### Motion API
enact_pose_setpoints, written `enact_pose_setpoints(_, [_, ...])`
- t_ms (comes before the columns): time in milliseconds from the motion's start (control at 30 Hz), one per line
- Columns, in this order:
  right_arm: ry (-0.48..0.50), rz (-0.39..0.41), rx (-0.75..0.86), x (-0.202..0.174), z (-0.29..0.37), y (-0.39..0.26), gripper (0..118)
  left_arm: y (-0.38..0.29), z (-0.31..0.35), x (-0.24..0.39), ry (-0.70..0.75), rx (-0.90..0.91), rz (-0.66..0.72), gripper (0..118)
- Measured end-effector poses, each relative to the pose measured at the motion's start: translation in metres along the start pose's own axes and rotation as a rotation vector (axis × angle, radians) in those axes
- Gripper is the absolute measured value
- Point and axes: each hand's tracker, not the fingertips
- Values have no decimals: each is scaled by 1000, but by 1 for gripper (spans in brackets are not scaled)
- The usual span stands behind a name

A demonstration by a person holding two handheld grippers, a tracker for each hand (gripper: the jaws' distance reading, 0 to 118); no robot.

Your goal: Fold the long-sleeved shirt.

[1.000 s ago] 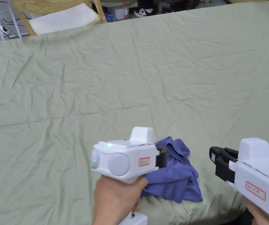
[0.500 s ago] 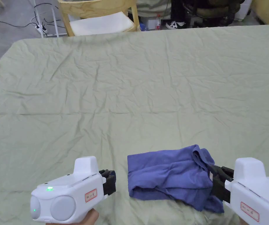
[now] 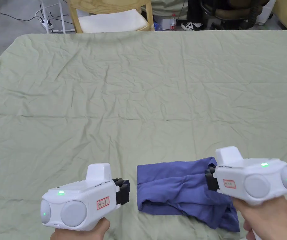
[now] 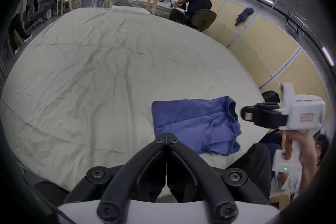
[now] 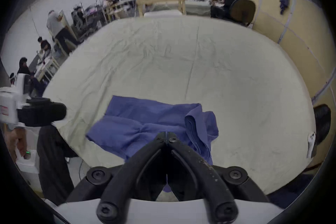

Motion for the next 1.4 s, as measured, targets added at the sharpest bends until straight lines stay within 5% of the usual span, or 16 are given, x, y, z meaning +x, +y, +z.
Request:
enact_pose_setpoints(167, [-27,-15,-164,22,-64,-6,1,2,-15,-7,-17,-37,15,0])
enact_pose_setpoints(367, [-2,-54,-163,26,-75,-12,1,3,-34,-18,-84,-94,58,2])
enact_pose_setpoints(400, [-5,-41,-163,24,-74,-12,1,4,-36,-22,-140,-102,89,8])
enact_pose_setpoints(500, [-3,-34,-159,25,-73,-13,1,8,-44,-45,-275,-63,210,80])
enact_pose_setpoints(533, [-1,-37,-155,25,-72,-15,1,9,-50,-54,-312,-78,250,94])
enact_pose_setpoints(700, [10,-46,-145,27,-72,-16,1,14,-99,-104,-475,-241,394,96])
enact_pose_setpoints(800, [14,-48,-139,28,-72,-18,1,10,-126,-117,-406,-327,388,96])
enact_pose_setpoints(867, [22,-60,-135,30,-73,-19,1,12,-130,-120,-540,-304,412,97])
enact_pose_setpoints(1033, [34,-73,-129,31,-74,-21,1,20,-146,-95,-559,-360,328,104])
enact_pose_setpoints(1167, [48,-92,-118,35,-73,-24,1,16,-173,-74,-672,-370,416,110])
enact_pose_setpoints(1400, [63,-116,-110,37,-73,-25,1,17,-192,-48,-713,-393,372,104])
